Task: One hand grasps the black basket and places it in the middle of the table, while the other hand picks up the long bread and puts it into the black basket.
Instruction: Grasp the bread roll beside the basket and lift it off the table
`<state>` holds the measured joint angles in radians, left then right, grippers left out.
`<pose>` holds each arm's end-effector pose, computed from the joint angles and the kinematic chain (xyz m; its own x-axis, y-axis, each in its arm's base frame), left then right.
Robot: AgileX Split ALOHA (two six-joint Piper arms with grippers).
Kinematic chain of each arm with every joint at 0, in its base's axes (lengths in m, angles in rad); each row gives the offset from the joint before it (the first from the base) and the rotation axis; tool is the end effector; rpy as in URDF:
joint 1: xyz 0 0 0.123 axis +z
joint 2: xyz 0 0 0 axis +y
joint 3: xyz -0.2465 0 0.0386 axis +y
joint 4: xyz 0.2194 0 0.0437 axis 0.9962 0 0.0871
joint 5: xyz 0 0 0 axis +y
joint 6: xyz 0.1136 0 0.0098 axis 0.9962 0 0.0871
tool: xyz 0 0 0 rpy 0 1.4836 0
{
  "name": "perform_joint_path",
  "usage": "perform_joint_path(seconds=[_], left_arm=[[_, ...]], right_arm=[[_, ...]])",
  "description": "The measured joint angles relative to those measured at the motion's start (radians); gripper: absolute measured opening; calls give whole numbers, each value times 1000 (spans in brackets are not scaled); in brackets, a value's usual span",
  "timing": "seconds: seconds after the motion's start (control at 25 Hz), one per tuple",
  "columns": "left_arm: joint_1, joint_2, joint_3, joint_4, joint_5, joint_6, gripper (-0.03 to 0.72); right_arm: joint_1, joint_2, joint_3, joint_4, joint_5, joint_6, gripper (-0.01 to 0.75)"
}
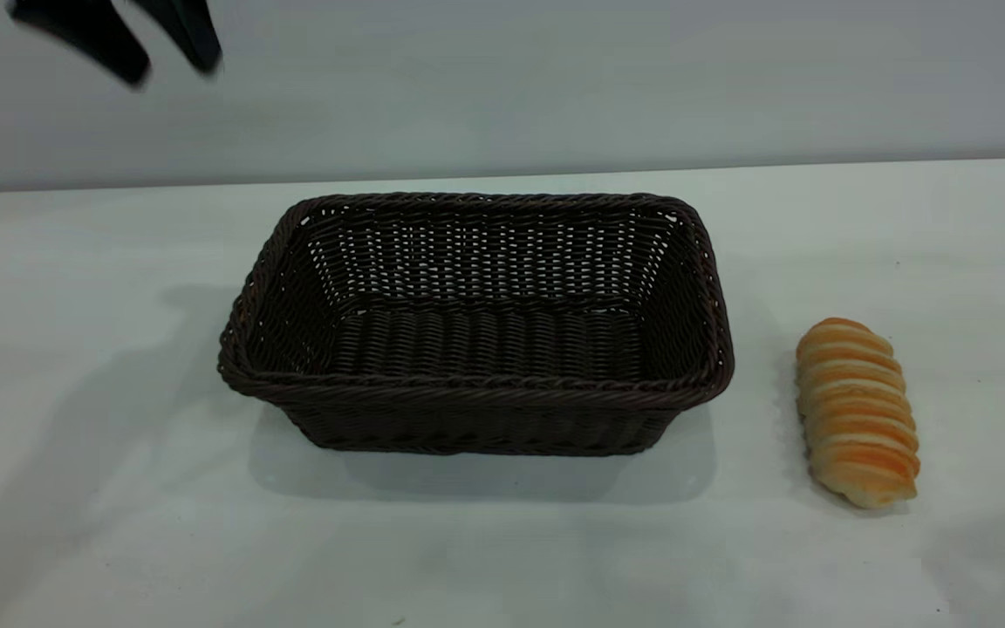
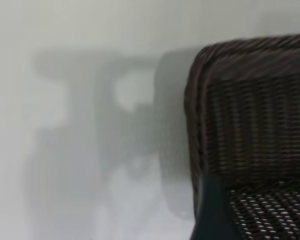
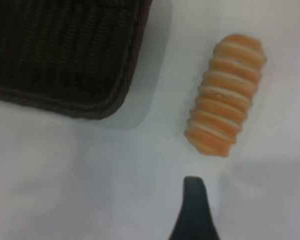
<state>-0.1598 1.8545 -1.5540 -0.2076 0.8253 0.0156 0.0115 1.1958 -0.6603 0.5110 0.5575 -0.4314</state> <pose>0.3790 -0.0786 0.2291 -0.8681 0.0138 -0.4963 0.1262 0.9729 -0.1937 0.2205 0.0321 0.2027 -0.8133 0.0029 -0.5819 -0.1521 0.9642 0.2173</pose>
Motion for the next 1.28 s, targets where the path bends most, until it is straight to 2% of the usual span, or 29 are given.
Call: perform_joint_path(seconds=[0.4,0.64,0.84,0.96,1.16,1.2,1.28], left_arm=[[0,-139,0,7,25,21,526],[0,-139,0,7,35,21,526],[0,-139,0,7,51,21,526],[0,-139,0,7,64,21,526],[0,-139,0,7,77,21,526],[0,-139,0,7,79,21,526],[0,-139,0,7,86,21,526]], right_arm=[[7,571,-173,40,-200,-61,587],[96,756,-185,68,-370,-105,587],[152,882,-192,85,-456,-106,575],[159,919,-198,89,-475,-106,492],[160,905,-199,86,-458,-106,112],[160,889,-199,84,-448,-106,77],[160,846,-195,79,-424,-106,57]])
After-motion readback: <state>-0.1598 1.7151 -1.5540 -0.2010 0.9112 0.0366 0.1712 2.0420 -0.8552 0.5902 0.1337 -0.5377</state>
